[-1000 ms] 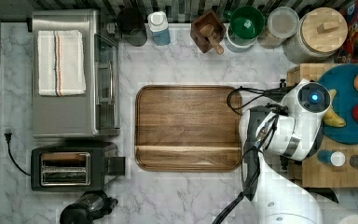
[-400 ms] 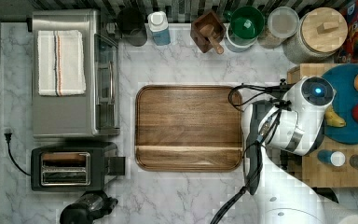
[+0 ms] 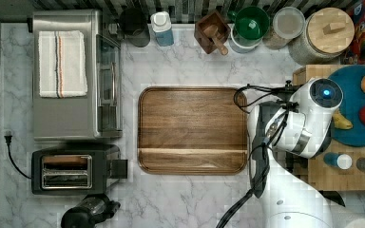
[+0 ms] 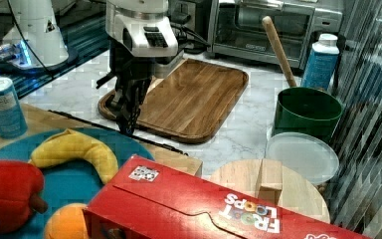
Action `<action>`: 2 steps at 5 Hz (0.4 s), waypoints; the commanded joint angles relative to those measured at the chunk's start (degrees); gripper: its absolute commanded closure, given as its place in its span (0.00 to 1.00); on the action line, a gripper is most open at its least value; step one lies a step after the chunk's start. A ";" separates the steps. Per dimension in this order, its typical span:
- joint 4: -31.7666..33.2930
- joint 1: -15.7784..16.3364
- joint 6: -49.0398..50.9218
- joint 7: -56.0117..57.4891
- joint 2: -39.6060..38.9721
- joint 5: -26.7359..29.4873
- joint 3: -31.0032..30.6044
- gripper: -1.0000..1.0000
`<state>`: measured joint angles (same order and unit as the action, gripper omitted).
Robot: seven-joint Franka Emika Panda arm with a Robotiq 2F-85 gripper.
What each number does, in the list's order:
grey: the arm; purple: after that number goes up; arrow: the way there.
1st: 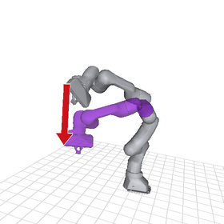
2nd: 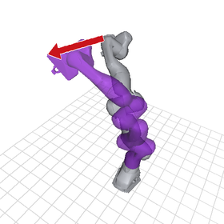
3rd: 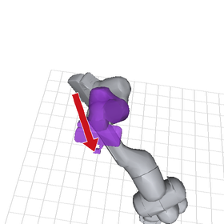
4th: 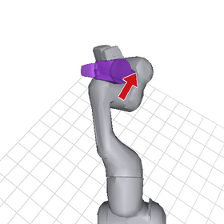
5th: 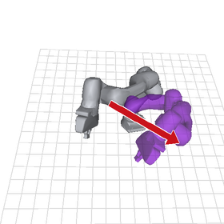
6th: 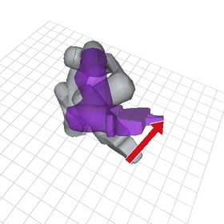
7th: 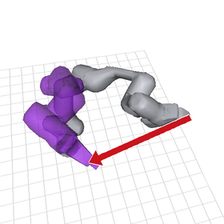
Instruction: Close the drawer.
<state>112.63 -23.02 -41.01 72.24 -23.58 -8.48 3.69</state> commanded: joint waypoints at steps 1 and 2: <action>-11.57 -7.83 -3.84 5.34 -1.17 -2.30 6.19 1.00; -11.58 -7.92 -3.86 5.30 -1.17 -2.35 6.08 1.00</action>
<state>112.52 -23.63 -41.01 73.97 -23.65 -8.65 3.09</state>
